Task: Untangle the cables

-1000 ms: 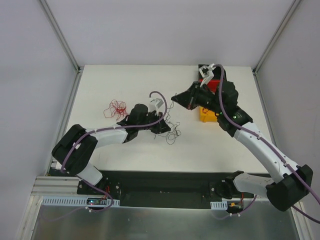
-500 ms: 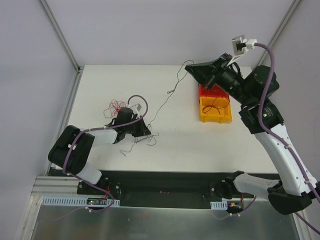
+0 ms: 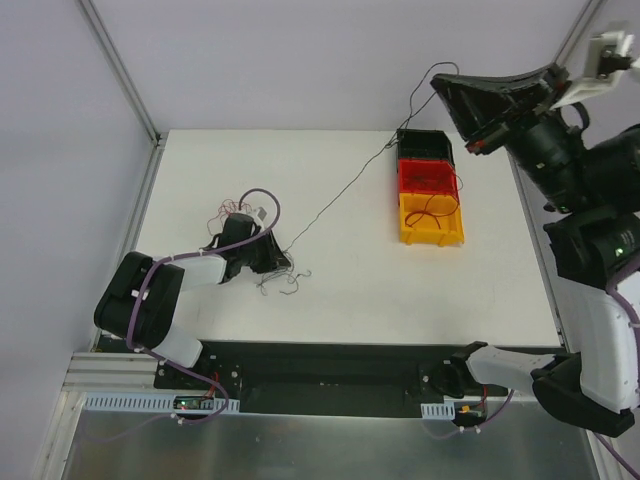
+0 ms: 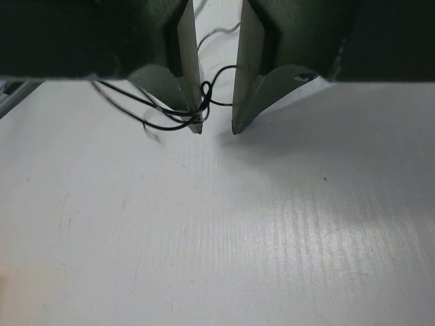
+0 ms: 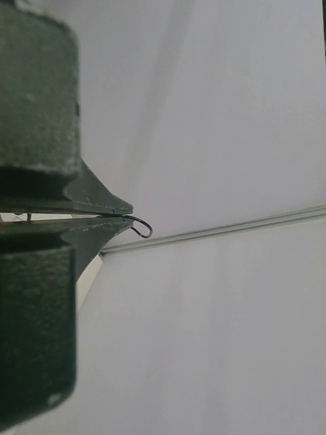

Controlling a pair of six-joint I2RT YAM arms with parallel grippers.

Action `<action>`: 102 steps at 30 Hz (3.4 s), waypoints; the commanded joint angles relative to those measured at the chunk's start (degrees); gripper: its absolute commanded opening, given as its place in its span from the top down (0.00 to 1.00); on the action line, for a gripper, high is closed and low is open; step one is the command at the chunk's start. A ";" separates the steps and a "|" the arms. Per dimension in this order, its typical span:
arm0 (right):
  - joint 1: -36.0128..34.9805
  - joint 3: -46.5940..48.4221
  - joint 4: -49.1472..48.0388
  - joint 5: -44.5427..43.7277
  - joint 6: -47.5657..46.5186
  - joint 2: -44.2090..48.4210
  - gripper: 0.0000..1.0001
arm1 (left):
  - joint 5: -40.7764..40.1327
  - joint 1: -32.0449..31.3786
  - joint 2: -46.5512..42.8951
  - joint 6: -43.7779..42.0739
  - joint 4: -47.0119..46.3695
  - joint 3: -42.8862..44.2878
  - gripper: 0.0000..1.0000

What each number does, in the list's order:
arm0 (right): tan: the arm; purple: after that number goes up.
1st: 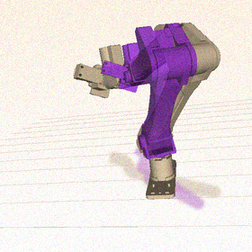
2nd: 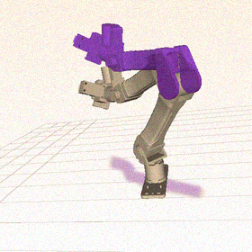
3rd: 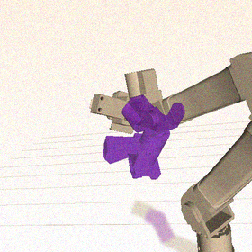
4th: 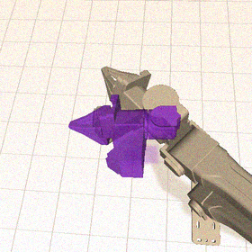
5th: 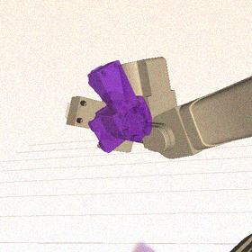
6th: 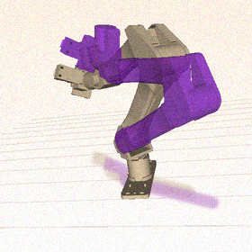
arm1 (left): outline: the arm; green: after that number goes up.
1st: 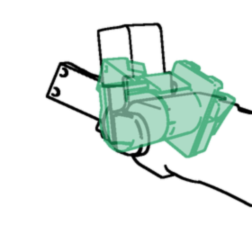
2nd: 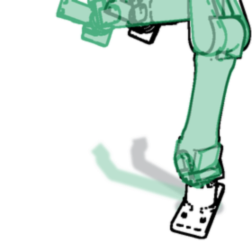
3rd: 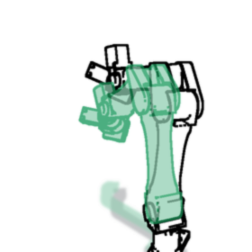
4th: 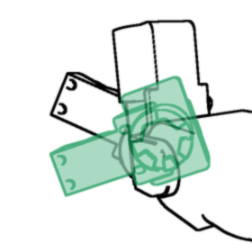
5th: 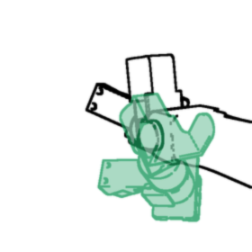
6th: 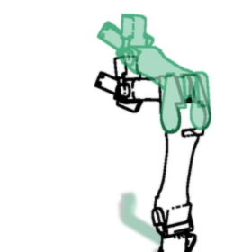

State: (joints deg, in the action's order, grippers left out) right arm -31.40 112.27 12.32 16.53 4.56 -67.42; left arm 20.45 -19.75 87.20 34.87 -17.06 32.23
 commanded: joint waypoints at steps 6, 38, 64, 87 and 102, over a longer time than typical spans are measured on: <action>0.37 12.79 1.48 -6.68 -10.52 1.23 1.00 | -2.78 4.54 -2.64 -0.86 7.48 1.43 0.67; 0.37 10.08 2.18 -26.01 -27.75 8.44 1.00 | -10.06 19.31 -6.77 4.59 16.00 0.03 0.42; 0.37 -6.01 0.96 -21.72 -24.25 8.18 1.00 | 17.51 4.31 -12.42 -2.36 2.41 3.71 0.25; 0.46 -4.96 1.39 -23.65 -21.70 11.70 1.00 | 9.62 -34.65 25.04 0.47 1.75 37.64 0.55; 0.37 -4.60 1.92 -22.42 -21.17 11.70 1.00 | 10.93 -36.15 29.69 -0.95 0.27 37.02 0.46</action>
State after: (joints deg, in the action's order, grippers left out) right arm -31.22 106.32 15.77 -6.59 -17.52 -55.83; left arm 29.32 -55.13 114.98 36.14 -14.35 68.31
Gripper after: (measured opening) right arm 0.009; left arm 0.544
